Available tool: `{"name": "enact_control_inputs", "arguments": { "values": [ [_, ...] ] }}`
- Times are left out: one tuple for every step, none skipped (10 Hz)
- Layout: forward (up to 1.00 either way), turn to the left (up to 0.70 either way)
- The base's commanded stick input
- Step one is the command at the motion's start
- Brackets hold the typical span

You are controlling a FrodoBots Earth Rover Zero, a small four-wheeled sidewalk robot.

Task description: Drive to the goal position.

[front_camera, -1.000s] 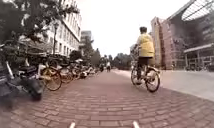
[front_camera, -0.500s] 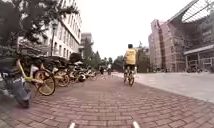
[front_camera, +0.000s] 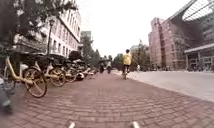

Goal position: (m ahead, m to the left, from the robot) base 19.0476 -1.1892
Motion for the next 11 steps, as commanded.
{"name": "enact_control_inputs", "arguments": {
  "values": [
    [0.7,0.0],
    [0.7,0.0],
    [0.7,0.0],
    [0.7,0.0],
    [0.7,0.0],
    [0.7,0.0],
    [0.7,0.0],
    [0.7,0.0],
    [0.7,0.0],
    [0.54,0.0],
    [0.45,0.0]
  ]
}}
